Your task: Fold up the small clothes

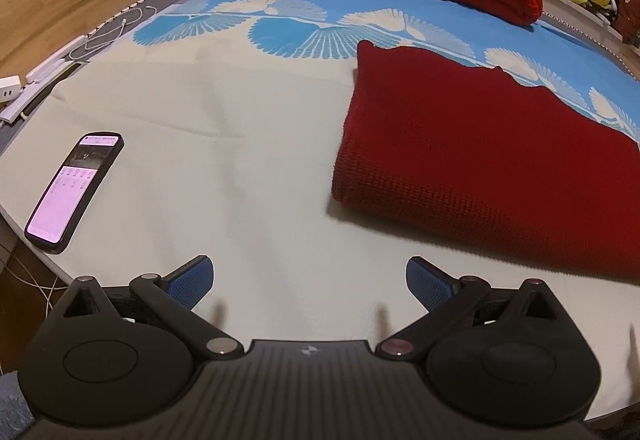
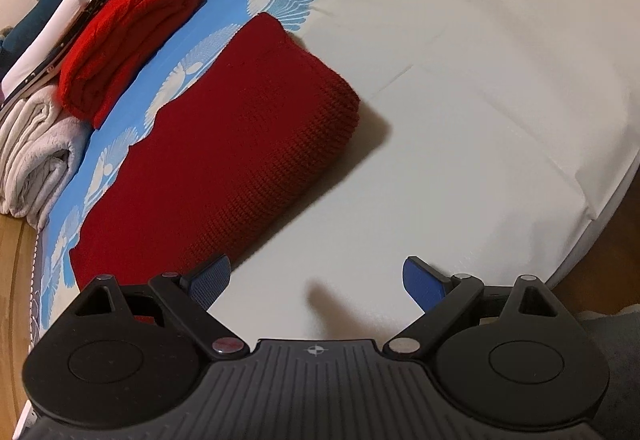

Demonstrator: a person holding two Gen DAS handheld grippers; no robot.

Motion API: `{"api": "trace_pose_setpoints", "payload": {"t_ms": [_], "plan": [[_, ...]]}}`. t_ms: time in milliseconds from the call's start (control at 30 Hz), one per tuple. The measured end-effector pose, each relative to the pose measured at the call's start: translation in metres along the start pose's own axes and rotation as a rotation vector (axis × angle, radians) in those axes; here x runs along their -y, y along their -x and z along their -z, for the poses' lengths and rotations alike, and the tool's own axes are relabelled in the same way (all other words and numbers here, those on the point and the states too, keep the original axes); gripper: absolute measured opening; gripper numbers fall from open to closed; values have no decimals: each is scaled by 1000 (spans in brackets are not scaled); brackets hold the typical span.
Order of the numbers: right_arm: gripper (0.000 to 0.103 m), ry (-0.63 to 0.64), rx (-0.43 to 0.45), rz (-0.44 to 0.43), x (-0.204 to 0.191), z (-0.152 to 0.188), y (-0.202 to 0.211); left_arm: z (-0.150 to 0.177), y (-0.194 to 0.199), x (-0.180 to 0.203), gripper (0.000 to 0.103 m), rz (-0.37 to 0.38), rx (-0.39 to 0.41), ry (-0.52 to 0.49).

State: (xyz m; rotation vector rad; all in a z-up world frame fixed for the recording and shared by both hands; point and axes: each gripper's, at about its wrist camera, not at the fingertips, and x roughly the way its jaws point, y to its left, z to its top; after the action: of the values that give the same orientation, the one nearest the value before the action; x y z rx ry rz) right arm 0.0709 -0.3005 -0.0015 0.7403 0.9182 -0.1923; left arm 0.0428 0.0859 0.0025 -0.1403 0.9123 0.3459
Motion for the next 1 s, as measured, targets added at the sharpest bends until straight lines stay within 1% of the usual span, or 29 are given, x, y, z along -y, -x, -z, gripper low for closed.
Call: {"api": "trace_pose_setpoints", "payload": {"t_ms": [267, 567, 833, 1000], "plan": [[94, 30, -3, 8, -6, 0, -5, 1, -4, 4, 103, 0, -8, -15], [94, 34, 5, 15, -8, -2, -9, 0, -7, 5, 103, 10, -18, -13], [94, 23, -8, 16, -9, -3, -14, 0, -9, 5, 103, 26, -25, -20], [94, -9, 13, -20, -7, -8, -14, 0, -10, 5, 103, 36, -28, -9]]}}
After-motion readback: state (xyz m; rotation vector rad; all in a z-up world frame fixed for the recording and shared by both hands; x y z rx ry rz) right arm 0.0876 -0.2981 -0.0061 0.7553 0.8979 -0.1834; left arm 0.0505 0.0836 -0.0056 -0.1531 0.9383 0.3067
